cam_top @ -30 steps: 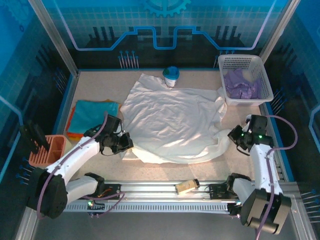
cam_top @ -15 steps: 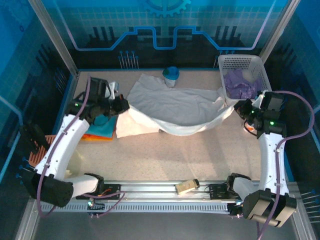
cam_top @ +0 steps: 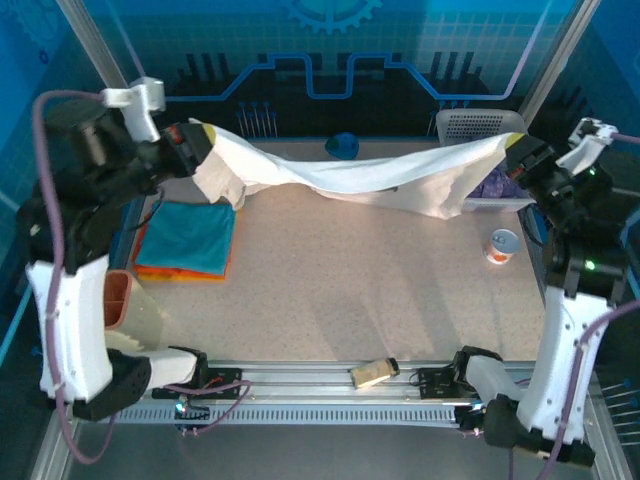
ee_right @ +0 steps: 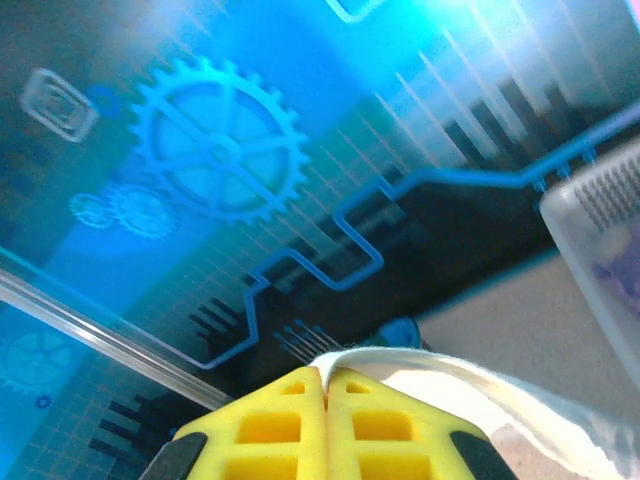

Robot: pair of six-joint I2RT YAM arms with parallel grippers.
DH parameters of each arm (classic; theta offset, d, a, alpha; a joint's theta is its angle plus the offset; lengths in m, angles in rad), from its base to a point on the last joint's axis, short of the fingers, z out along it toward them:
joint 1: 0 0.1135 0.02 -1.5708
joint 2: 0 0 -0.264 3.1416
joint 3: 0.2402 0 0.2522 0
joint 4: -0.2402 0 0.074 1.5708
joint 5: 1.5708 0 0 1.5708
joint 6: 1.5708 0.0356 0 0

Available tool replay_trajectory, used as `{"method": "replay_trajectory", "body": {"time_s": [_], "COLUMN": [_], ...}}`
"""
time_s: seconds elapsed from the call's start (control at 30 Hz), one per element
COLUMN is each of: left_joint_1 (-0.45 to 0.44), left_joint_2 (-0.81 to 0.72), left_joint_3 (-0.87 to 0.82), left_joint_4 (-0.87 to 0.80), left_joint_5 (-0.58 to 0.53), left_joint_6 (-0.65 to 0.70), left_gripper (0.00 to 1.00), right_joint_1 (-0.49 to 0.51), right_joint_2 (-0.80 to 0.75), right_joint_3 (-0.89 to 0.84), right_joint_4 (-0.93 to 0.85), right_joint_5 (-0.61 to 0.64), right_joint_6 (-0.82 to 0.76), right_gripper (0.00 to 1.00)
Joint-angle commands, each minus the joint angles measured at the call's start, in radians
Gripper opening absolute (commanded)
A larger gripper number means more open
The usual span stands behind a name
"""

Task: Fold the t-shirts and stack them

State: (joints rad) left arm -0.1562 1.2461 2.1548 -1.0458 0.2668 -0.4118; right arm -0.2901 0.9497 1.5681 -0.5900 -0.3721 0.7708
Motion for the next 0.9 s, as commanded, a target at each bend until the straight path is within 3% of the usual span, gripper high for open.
{"method": "replay_trajectory", "body": {"time_s": [0.0,0.23,0.5,0.73,0.87], "left_joint_1": [0.006,0.006,0.006,0.010,0.070], "left_joint_2": [-0.093,-0.096,-0.102,-0.054,0.002], "left_joint_3": [0.077,0.295,0.190,-0.141,-0.378], "left_joint_4": [-0.021,-0.041,0.053,0.198,0.378], "left_joint_5": [0.045,0.108,0.101,-0.041,0.007], "left_joint_6": [0.023,-0.021,-0.024,0.068,0.017], "left_gripper": [0.00,0.00,0.00,0.00,0.00], "right_joint_1": [-0.010,-0.004,0.044,0.043,0.050], "right_joint_2": [-0.060,-0.096,-0.104,-0.040,-0.016], "right_joint_3": [0.106,0.339,0.360,0.058,-0.236], "right_joint_4": [-0.073,-0.221,-0.269,-0.258,-0.132], "right_joint_5": [0.048,0.156,0.204,0.100,0.066], "right_joint_6": [-0.049,-0.108,-0.120,-0.084,-0.068], "right_gripper": [0.00,0.00,0.00,0.00,0.00]}}
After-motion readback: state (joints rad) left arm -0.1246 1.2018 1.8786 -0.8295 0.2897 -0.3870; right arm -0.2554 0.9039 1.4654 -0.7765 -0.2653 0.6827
